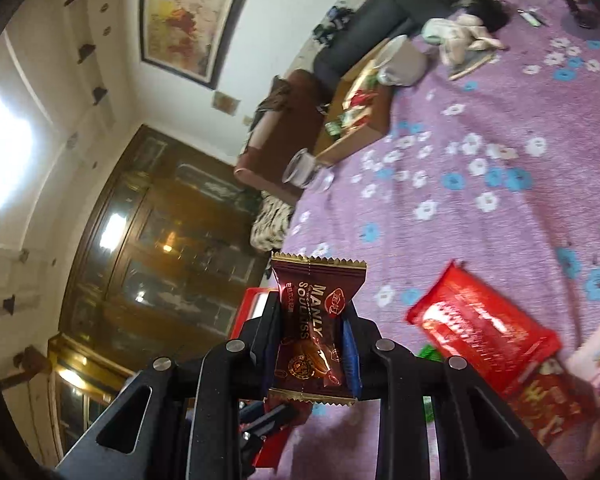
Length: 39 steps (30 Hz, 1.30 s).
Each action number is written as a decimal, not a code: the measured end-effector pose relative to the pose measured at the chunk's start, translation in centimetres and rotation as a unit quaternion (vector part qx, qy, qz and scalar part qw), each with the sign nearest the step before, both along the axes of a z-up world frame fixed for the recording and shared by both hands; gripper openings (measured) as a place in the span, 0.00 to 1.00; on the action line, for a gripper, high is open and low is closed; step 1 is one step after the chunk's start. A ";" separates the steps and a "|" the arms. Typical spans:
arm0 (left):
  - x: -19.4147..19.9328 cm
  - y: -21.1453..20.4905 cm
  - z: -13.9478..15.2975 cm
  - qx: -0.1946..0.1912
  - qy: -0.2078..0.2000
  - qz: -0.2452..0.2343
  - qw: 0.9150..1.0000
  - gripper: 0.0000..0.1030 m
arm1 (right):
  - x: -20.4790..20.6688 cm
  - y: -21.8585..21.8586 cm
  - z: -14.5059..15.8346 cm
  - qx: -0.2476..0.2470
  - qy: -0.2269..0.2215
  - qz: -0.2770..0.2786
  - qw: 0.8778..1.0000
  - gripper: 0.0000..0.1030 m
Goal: Organize snacks
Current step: 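Carry both packets over the white tray and open both tools to drop them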
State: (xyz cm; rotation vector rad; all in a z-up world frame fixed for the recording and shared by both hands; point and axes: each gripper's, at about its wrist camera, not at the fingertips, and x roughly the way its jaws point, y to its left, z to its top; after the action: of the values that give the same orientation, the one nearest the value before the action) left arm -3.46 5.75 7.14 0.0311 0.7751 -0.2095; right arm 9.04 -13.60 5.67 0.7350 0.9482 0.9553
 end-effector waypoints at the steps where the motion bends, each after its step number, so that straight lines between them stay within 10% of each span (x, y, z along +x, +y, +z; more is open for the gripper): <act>1: -0.4 0.3 0.4 0.007 -0.007 0.007 1.000 0.13 | -0.2 0.5 0.2 -0.001 -0.007 0.006 1.000 0.27; 25: -6.7 14.1 1.6 0.102 -0.066 0.222 0.967 0.14 | -8.8 20.8 2.3 -0.055 -0.062 0.132 0.988 0.28; 36: -7.1 15.9 0.9 0.122 -0.068 0.252 0.958 0.14 | -10.4 22.8 0.9 -0.060 -0.100 0.119 0.986 0.29; 39: -7.0 15.7 0.6 0.134 -0.067 0.256 0.955 0.14 | -9.9 22.6 0.1 -0.063 -0.093 0.113 0.987 0.44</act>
State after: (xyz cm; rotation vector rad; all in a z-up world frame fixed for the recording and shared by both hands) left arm -10.41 21.49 7.73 0.0985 0.6479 0.3893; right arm -0.88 8.96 5.77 0.4283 0.9298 1.1314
